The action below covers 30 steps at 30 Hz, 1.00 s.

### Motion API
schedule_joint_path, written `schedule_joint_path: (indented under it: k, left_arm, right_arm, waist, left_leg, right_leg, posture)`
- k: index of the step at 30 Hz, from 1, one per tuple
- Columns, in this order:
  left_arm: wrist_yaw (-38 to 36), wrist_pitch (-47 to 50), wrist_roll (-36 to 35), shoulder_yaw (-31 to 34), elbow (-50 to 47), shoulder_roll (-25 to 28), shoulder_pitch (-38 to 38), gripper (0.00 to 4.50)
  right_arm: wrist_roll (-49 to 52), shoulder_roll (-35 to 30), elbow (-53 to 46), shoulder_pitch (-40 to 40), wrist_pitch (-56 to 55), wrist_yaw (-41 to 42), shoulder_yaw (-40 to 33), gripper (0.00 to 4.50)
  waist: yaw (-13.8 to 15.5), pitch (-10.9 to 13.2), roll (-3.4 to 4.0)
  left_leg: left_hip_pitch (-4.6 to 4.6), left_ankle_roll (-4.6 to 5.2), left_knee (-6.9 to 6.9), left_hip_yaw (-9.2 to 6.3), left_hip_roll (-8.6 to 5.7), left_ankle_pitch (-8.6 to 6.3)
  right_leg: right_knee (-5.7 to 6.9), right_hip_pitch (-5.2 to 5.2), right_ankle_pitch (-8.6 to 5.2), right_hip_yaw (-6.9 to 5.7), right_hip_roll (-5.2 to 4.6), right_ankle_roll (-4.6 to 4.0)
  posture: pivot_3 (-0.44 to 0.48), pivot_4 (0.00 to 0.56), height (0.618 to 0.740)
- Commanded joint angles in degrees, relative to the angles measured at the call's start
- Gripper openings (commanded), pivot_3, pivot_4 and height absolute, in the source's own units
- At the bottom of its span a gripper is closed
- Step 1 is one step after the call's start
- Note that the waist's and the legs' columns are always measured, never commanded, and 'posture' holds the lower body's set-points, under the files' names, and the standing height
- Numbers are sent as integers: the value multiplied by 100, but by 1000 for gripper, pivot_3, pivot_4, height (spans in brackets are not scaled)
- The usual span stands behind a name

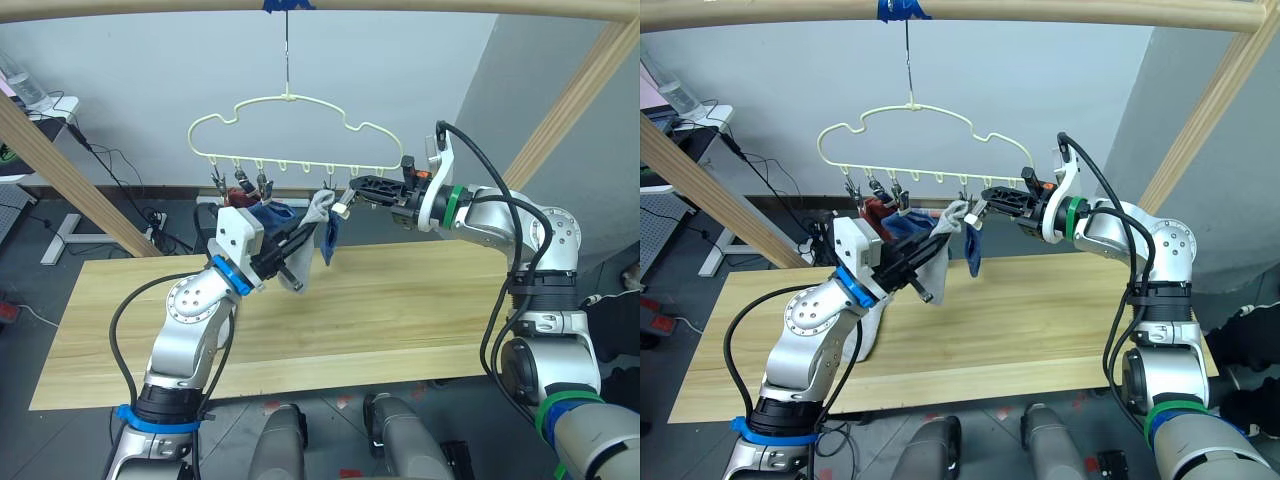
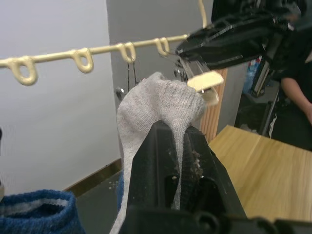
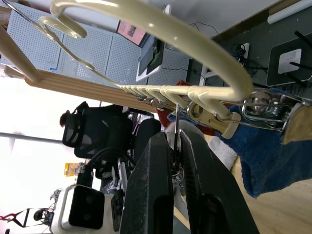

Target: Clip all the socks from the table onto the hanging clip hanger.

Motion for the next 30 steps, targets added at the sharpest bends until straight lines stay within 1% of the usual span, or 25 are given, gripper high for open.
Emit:
schedule_joint_path:
  k: [1,13,30]
  left_arm:
    - [-98,-87,61,-79,-297,103,77,0]
    - [-116,59,-7,-65,-332,95,199,0]
    - [-153,34,20,-114,-289,61,107,0]
  right_arm:
    - [136,-42,-191,-37,-35,98,-31,161]
    - [139,-89,-126,-103,-48,137,-51,161]
    - [187,-54,-169,-71,-60,128,-13,161]
  waist:
    - [0,0,0]
    - [0,0,0]
    - [2,0,0]
  left_leg:
    - [0,0,0,0,0,0]
    - [0,0,0,-1,0,0]
    - [0,0,1,-1,0,0]
  right_leg:
    - [0,0,0,0,0,0]
    - [0,0,0,-1,0,0]
    - [1,0,0,-1,0,0]
  posture:
    - [-2,252,740]
    - [-4,257,740]
    - [-6,258,740]
